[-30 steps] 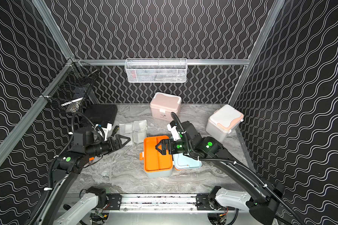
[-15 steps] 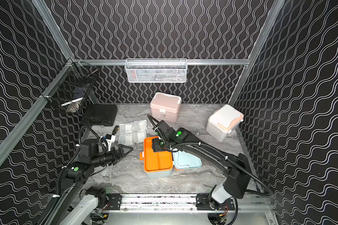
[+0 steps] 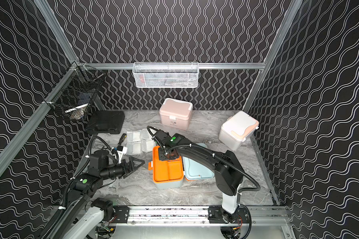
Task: Open first aid kits and take out gauze
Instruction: Pick up the compartment layer from the first aid kit.
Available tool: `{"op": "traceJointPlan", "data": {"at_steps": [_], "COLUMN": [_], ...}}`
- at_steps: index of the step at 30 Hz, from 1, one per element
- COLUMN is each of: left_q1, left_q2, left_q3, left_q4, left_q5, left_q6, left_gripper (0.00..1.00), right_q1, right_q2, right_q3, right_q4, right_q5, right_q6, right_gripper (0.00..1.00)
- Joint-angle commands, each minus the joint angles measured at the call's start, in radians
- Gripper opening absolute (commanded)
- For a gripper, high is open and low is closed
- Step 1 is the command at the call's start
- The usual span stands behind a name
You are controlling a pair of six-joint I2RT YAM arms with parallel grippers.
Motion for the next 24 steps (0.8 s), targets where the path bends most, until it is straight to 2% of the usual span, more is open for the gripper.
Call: {"op": "traceJointPlan", "data": {"at_steps": [1, 3, 10, 16, 19, 24], "left_q1": [-0.033, -0.058, -0.176, -0.299, -0.352, -0.427], "left_q2": [0.005, 0.015, 0.059, 0.1, 0.123, 0.166], "left_q3": [0.001, 0.01, 0.019, 0.023, 0.021, 0.017], "left_q4": [0.032, 0.023, 0.048, 0.091, 0.118, 0.17], "left_q5": [-0.042, -0.067, -0.15, -0.233, -0.275, -0.325], "left_q6": [0.004, 0.014, 0.01, -0.015, -0.025, -0.041], "left_gripper": [0.99, 0.99, 0.99, 0.99, 0.99, 0.99], "right_q1": [0.009, 0.018, 0.041, 0.046, 0.046, 0.046], "right_q2": [0.035, 0.053, 0.073, 0.059, 0.064, 0.062], "right_q3": [0.025, 0.036, 0.061, 0.071, 0.092, 0.107], "right_q4": [-0.064, -0.083, -0.144, -0.15, -0.169, -0.18], "right_q5": [0.041, 0.062, 0.131, 0.153, 0.173, 0.184], "right_q6": [0.065, 0.091, 0.172, 0.194, 0.199, 0.198], "right_gripper": [0.28, 0.22, 0.15, 0.12, 0.03, 0.0]}}
